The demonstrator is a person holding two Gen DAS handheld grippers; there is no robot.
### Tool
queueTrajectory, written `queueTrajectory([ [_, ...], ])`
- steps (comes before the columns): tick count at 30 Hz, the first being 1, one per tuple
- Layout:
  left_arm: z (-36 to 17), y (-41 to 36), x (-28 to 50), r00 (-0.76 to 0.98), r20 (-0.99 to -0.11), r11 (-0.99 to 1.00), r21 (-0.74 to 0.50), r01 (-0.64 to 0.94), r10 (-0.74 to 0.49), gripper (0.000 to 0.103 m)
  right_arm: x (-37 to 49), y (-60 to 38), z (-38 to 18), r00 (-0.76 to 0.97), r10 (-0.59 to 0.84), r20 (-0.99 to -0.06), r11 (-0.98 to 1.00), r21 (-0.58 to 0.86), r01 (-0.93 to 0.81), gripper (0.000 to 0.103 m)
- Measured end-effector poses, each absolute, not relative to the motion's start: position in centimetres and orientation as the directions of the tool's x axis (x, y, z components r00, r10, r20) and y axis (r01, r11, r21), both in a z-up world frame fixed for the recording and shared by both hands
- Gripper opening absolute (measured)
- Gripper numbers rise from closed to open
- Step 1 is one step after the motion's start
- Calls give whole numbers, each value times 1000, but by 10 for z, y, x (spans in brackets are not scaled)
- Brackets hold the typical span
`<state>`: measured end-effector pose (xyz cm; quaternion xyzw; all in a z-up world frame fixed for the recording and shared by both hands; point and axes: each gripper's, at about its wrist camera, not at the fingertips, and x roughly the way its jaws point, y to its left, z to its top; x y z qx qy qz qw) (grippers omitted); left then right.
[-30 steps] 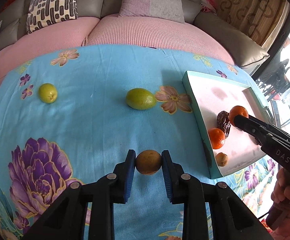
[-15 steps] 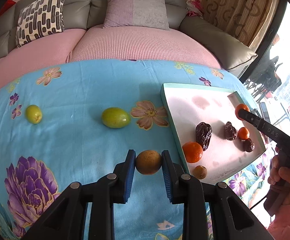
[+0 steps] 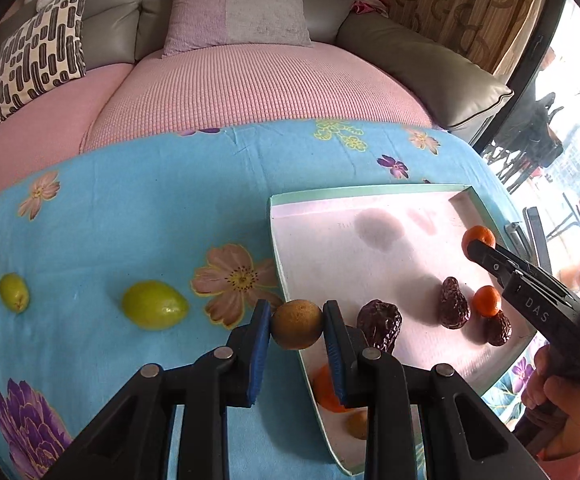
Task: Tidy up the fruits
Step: 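Carry the tangerine and brown fruit in both grippers over the white tray, then release the tangerine from the right gripper while the left releases the brown fruit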
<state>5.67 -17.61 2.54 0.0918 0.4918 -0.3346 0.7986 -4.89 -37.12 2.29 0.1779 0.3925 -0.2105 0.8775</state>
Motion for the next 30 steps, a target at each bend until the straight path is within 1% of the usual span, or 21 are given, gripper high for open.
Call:
queueTrajectory([
  [4, 17, -200, 64, 281, -853, 751, -179, 635, -441, 28, -48, -376, 18, 589, -241, -771, 847, 130, 516, 35],
  [12, 1, -230, 73, 266, -871, 753, -163, 637, -414, 28, -53, -390, 9, 579, -230, -782, 825, 158, 542, 35],
  [15, -3, -236, 74, 268, -876, 754, -151, 639, -402, 28, -53, -393, 6, 574, -226, -787, 821, 163, 548, 35],
  [21, -12, -246, 75, 263, -886, 757, -137, 639, -382, 28, -50, -392, 2, 552, -237, -800, 829, 129, 543, 35],
  [30, -21, -249, 73, 260, -896, 761, -119, 638, -359, 28, -47, -394, -5, 533, -222, -816, 827, 131, 546, 35],
])
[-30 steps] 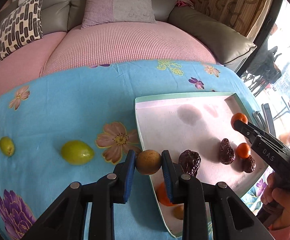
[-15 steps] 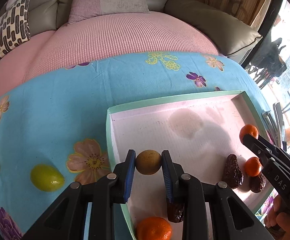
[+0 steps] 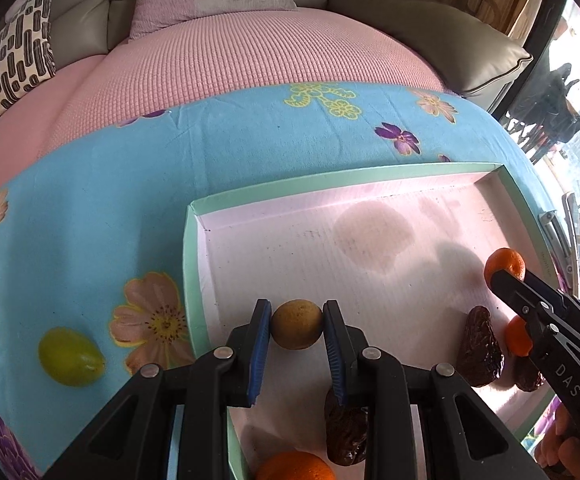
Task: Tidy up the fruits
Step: 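Release the tangerine from the right gripper while the left releases the brown fruit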
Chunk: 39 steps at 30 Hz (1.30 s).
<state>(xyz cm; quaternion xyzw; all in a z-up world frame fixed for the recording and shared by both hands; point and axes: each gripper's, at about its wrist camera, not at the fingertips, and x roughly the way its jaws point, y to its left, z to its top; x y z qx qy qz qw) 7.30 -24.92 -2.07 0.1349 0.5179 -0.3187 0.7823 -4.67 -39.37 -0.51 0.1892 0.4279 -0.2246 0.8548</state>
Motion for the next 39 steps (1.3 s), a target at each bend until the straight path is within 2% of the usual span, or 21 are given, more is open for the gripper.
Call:
queueTrajectory([
  [22, -23, -253, 70, 265, -911, 788, -96, 608, -316, 30, -43, -390, -8, 503, -244, -829, 840, 78, 536, 36],
  [25, -22, -253, 68, 266, -912, 786, -89, 612, -311, 30, -44, -390, -7, 502, -241, -830, 842, 78, 534, 43],
  [26, -21, -253, 67, 267, -912, 786, -89, 611, -311, 30, -44, -390, -7, 504, -240, -830, 843, 80, 533, 49],
  [31, -16, -249, 67, 278, -909, 791, -85, 606, -310, 30, -44, -388, -5, 509, -240, -827, 845, 80, 529, 50],
  [32, -15, -248, 67, 279, -909, 792, -84, 605, -310, 32, -44, -388, -5, 508, -241, -827, 845, 80, 530, 51],
  [34, -14, -246, 66, 283, -908, 792, -82, 605, -310, 46, -44, -388, -3, 509, -238, -827, 844, 83, 530, 55],
  [35, -13, -245, 65, 287, -905, 792, -83, 605, -314, 49, -44, -387, -3, 511, -235, -827, 845, 86, 528, 57],
  [39, -10, -241, 62, 294, -899, 797, -94, 597, -326, 51, -44, -386, -2, 510, -235, -827, 846, 84, 526, 64],
])
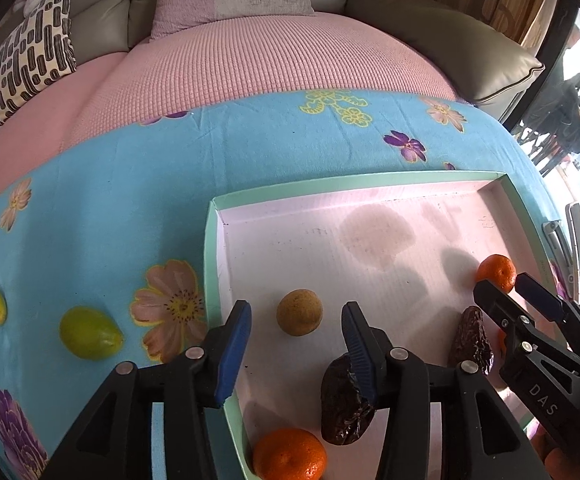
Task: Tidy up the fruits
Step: 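Release the tangerine from the right gripper while the left releases the brown fruit, then move both grippers back from the tray toward the sheet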
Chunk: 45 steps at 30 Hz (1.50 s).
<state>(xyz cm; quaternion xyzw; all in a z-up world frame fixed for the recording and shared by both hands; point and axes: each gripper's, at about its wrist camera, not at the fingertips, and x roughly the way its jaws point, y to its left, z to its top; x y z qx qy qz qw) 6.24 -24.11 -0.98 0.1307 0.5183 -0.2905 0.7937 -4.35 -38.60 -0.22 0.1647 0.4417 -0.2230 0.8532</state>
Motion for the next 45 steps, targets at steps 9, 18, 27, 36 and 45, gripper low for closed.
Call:
queueTrajectory([
  [9, 3, -225, 62, 376, -878, 819, -30, 573, -295, 80, -44, -386, -3, 508, -231, -830, 847, 85, 525, 68],
  [18, 2, -207, 65, 420, -868, 843, 3, 538, -264, 99, -43, -385, -3, 505, -230, -832, 848, 83, 523, 70],
  [27, 3, -196, 68, 433, -867, 859, 12, 512, -246, 103, -40, -380, -3, 508, -227, -831, 860, 74, 506, 80],
  [36, -3, -185, 70, 443, -874, 876, 44, 480, -199, 103, -39, -375, -1, 512, -259, -819, 870, 32, 492, 91],
  [45, -3, -170, 67, 445, -878, 869, 72, 490, -177, 103, -36, -366, 6, 529, -250, -811, 878, 40, 477, 91],
])
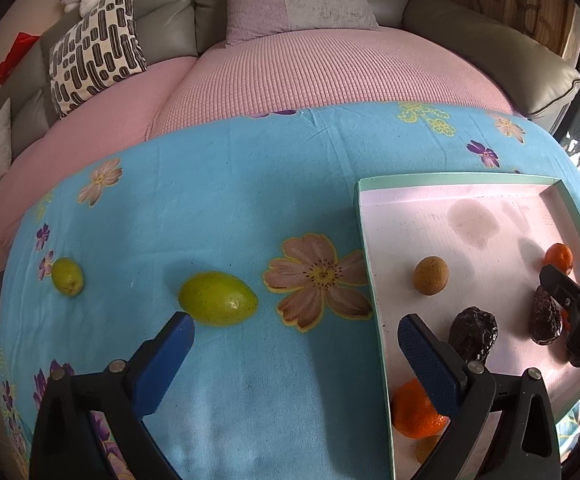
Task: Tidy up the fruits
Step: 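Move both grippers back from the tray toward the sheet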
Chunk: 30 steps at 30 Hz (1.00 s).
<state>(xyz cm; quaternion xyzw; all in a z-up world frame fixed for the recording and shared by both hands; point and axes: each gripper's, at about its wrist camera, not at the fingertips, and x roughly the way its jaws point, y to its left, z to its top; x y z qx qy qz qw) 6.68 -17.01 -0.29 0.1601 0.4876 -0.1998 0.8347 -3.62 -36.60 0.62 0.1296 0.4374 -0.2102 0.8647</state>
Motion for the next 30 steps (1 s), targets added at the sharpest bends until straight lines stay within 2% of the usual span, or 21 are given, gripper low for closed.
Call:
queueTrajectory([
  [8, -3, -144, 66, 448, -881, 863, 104, 494, -150, 103, -27, -343, 14, 554, -231, -799, 905, 32, 423, 91],
  [17, 1, -98, 79, 478, -873, 896, 127, 426, -103, 103, -16, -307, 17, 588, -189, -787, 943, 22, 333, 91],
  [30, 7, -43, 107, 502, -860, 958, 56, 281, -97, 103, -5, -276, 6, 593, -161, -789, 958, 18, 285, 91],
])
